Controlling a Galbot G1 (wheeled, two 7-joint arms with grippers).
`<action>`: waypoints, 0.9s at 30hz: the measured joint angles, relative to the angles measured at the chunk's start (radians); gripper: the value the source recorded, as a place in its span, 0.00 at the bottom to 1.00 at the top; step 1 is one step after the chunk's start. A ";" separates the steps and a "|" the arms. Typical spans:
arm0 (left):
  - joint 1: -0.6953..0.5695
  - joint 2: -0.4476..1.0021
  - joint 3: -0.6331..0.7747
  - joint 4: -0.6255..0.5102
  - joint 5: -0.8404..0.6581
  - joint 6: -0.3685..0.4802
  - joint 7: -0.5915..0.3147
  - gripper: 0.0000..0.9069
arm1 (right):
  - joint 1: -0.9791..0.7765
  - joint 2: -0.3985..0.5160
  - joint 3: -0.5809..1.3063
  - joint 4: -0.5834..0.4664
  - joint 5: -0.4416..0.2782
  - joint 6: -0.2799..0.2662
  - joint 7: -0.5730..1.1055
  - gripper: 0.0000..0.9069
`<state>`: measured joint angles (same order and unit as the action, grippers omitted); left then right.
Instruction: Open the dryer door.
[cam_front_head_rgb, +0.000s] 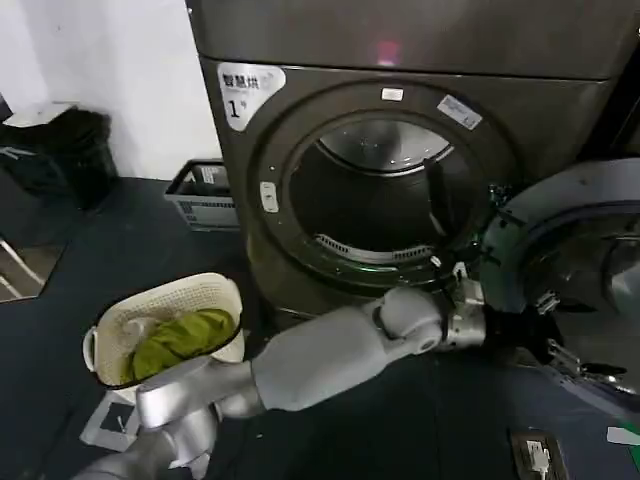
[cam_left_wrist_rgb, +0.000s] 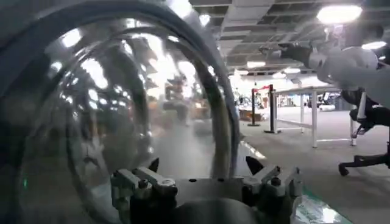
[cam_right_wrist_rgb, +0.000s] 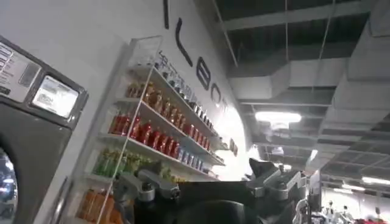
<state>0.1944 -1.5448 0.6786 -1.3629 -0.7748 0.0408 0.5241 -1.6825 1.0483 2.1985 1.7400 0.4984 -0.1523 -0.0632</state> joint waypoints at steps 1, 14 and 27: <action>0.000 0.002 -0.001 -0.001 0.000 -0.003 -0.002 1.00 | 0.000 0.000 0.000 0.000 0.000 0.000 0.000 1.00; 0.011 0.041 0.004 -0.023 -0.007 -0.104 -0.115 1.00 | -0.003 -0.007 0.001 0.002 0.002 0.006 -0.002 1.00; 0.037 0.189 -0.003 -0.138 -0.029 -0.234 -0.185 1.00 | -0.018 -0.028 0.043 0.017 -0.005 0.017 -0.007 1.00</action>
<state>0.2311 -1.3554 0.6758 -1.5013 -0.8039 -0.1928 0.3388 -1.7006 1.0204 2.2412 1.7569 0.4936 -0.1348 -0.0698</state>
